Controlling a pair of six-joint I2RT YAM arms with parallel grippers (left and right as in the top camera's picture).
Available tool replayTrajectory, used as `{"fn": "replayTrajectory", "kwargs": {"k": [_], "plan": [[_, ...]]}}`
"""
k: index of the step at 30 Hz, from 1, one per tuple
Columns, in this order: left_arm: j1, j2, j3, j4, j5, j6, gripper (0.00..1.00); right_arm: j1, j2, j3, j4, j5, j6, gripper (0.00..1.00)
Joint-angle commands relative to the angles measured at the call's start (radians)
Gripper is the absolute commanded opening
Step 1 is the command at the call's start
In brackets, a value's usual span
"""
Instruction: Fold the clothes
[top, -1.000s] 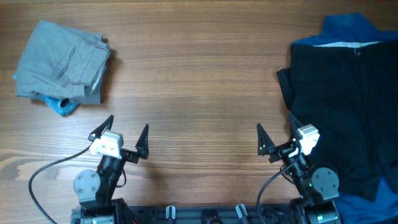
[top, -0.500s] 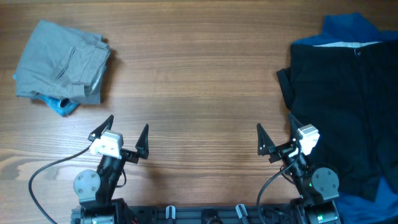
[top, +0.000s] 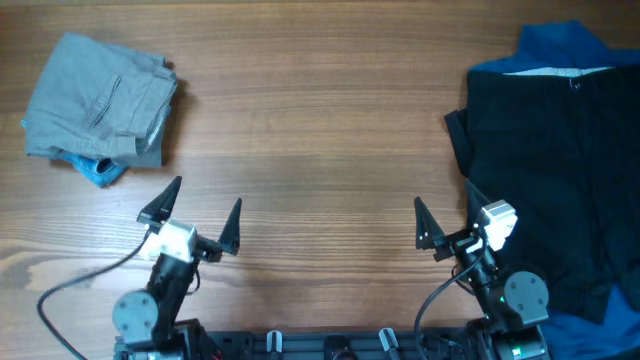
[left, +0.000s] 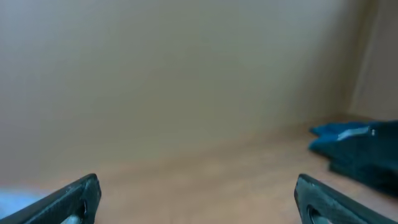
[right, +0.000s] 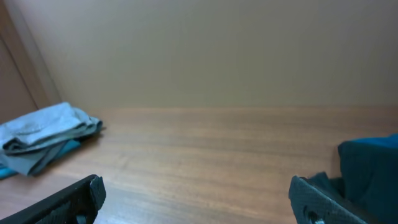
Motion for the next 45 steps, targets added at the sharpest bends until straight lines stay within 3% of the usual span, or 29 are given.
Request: {"fn": "replayTrajectory", "kwargs": {"k": [1, 6, 9, 13, 15, 18, 21, 24, 28, 34, 36, 38, 40, 41, 42, 45], "plan": [[-0.003, 0.003, 0.121, -0.022, 0.043, -0.006, 1.00, -0.007, 0.036, 0.187, -0.058, -0.001, -0.012, 1.00], [-0.003, 0.211, 0.450, -0.383, -0.044, -0.006, 1.00, -0.008, 0.355, 0.563, -0.451, -0.002, 0.046, 1.00], [-0.003, 0.512, 0.749, -0.653, -0.089, -0.014, 1.00, -0.008, 0.660, 0.839, -0.675, -0.002, 0.048, 1.00], [-0.003, 0.827, 1.049, -0.903, -0.084, -0.112, 1.00, -0.008, 1.078, 1.242, -0.985, -0.011, 0.018, 1.00], [-0.004, 1.023, 1.247, -1.096, -0.050, -0.115, 1.00, -0.008, 1.258, 1.413, -1.064, -0.034, -0.020, 1.00], [-0.004, 1.187, 1.412, -1.254, -0.047, -0.110, 1.00, -0.008, 1.415, 1.519, -1.043, -0.033, -0.050, 1.00], [-0.003, 1.244, 1.444, -1.281, -0.018, -0.111, 1.00, -0.096, 1.551, 1.528, -0.979, 0.187, 0.074, 0.95], [-0.004, 1.242, 1.444, -1.281, 0.034, -0.111, 1.00, -0.269, 1.720, 1.527, -0.894, 0.171, 0.100, 0.95], [-0.003, 1.242, 1.444, -1.281, 0.044, -0.111, 1.00, -0.391, 1.921, 1.527, -0.818, 0.033, 0.060, 0.83], [-0.004, 1.242, 1.443, -1.288, 0.044, -0.111, 0.99, -0.383, 2.118, 1.527, -0.721, 0.050, 0.004, 0.82], [-0.004, 1.242, 1.443, -1.296, 0.044, -0.111, 0.98, -0.380, 2.151, 1.525, -0.695, 0.054, 0.004, 0.72], [-0.004, 1.242, 1.443, -1.306, 0.044, -0.111, 0.95, -0.379, 2.166, 1.525, -0.687, 0.083, 0.011, 0.32], [-0.004, 1.242, 1.443, -1.314, 0.044, -0.111, 0.94, -0.380, 2.151, 1.527, -0.705, 0.106, 0.012, 0.11], [-0.004, 1.242, 1.443, -1.316, 0.044, -0.111, 0.94, -0.381, 2.137, 1.528, -0.719, 0.112, 0.008, 0.25], [-0.004, 1.242, 1.443, -1.318, 0.044, -0.111, 0.96, -0.381, 2.126, 1.528, -0.733, 0.111, -0.006, 0.30], [-0.004, 1.242, 1.443, -1.329, 0.044, -0.111, 1.00, -0.381, 2.034, 1.528, -0.790, 0.111, -0.039, 0.31]]}}
